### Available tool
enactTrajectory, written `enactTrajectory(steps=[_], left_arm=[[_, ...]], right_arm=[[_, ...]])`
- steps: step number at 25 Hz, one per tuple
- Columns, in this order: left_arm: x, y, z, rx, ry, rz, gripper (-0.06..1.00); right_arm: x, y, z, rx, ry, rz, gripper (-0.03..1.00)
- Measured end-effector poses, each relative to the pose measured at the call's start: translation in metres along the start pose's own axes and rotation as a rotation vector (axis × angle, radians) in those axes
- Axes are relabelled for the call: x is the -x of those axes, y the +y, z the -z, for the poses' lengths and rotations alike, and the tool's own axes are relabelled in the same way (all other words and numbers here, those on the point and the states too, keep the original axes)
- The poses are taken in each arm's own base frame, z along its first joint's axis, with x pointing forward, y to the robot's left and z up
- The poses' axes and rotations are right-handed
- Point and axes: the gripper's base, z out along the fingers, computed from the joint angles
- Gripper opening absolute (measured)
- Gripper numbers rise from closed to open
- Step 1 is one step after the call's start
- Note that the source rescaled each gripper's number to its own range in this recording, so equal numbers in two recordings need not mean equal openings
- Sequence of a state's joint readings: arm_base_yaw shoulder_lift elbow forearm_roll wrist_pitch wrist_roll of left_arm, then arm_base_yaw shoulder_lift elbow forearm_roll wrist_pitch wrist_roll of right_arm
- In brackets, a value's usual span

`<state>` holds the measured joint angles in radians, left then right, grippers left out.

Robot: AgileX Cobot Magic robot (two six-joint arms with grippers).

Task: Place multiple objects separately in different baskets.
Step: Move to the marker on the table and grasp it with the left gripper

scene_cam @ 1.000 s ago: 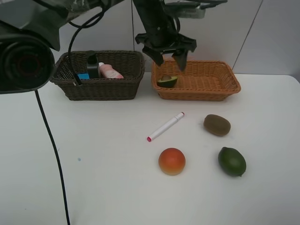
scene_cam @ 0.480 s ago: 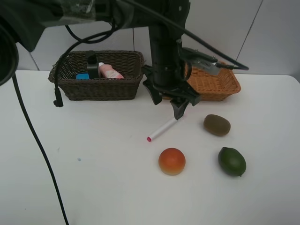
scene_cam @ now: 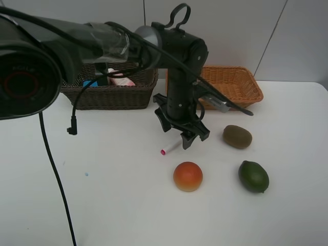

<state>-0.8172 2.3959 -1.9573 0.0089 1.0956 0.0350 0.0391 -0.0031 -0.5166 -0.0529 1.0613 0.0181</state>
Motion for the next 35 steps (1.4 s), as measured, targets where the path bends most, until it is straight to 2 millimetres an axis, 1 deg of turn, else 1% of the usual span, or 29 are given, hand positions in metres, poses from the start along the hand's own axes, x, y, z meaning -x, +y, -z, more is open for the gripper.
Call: enactTrajectory(steps=[3, 9, 14, 18, 19, 20, 21, 22, 23, 25, 26, 27, 28, 33, 35], left_arm=[[0.005, 0.004, -0.012, 0.011, -0.045, 0.017, 0.81], [0.014, 0.003, -0.028, -0.004, -0.144, 0.052, 0.81], [0.015, 0.003, -0.040, -0.005, -0.154, 0.065, 0.81], [0.015, 0.003, -0.042, -0.005, -0.151, 0.065, 0.81], [0.015, 0.003, -0.042, -0.005, -0.151, 0.065, 0.79], [0.015, 0.003, -0.042, 0.000, -0.151, 0.061, 0.76], [0.015, 0.003, -0.042, 0.000, -0.151, 0.061, 0.71], [0.015, 0.003, -0.042, 0.000, -0.152, 0.061, 0.62], [0.015, 0.003, -0.042, 0.000, -0.152, 0.061, 0.48], [0.015, 0.003, -0.042, 0.000, -0.151, 0.061, 0.26], [0.015, 0.003, -0.042, 0.000, -0.150, 0.061, 0.12], [0.015, 0.003, -0.042, 0.000, -0.150, 0.061, 0.02], [0.015, 0.003, -0.042, -0.005, -0.149, 0.065, 0.00], [0.015, 0.003, -0.040, -0.005, -0.154, 0.065, 0.00], [0.016, 0.003, -0.031, -0.005, -0.159, 0.065, 0.00]], right_arm=[[0.000, 0.000, 0.000, 0.000, 0.000, 0.000, 1.00], [0.000, 0.000, 0.000, 0.000, 0.000, 0.000, 1.00], [0.000, 0.000, 0.000, 0.000, 0.000, 0.000, 1.00], [0.000, 0.000, 0.000, 0.000, 0.000, 0.000, 1.00], [0.000, 0.000, 0.000, 0.000, 0.000, 0.000, 1.00], [0.000, 0.000, 0.000, 0.000, 0.000, 0.000, 1.00], [0.000, 0.000, 0.000, 0.000, 0.000, 0.000, 1.00], [0.000, 0.000, 0.000, 0.000, 0.000, 0.000, 1.00], [0.000, 0.000, 0.000, 0.000, 0.000, 0.000, 1.00], [0.000, 0.000, 0.000, 0.000, 0.000, 0.000, 1.00], [0.000, 0.000, 0.000, 0.000, 0.000, 0.000, 1.00], [0.000, 0.000, 0.000, 0.000, 0.000, 0.000, 1.00], [0.000, 0.000, 0.000, 0.000, 0.000, 0.000, 1.00], [0.000, 0.000, 0.000, 0.000, 0.000, 0.000, 1.00], [0.000, 0.000, 0.000, 0.000, 0.000, 0.000, 1.00]])
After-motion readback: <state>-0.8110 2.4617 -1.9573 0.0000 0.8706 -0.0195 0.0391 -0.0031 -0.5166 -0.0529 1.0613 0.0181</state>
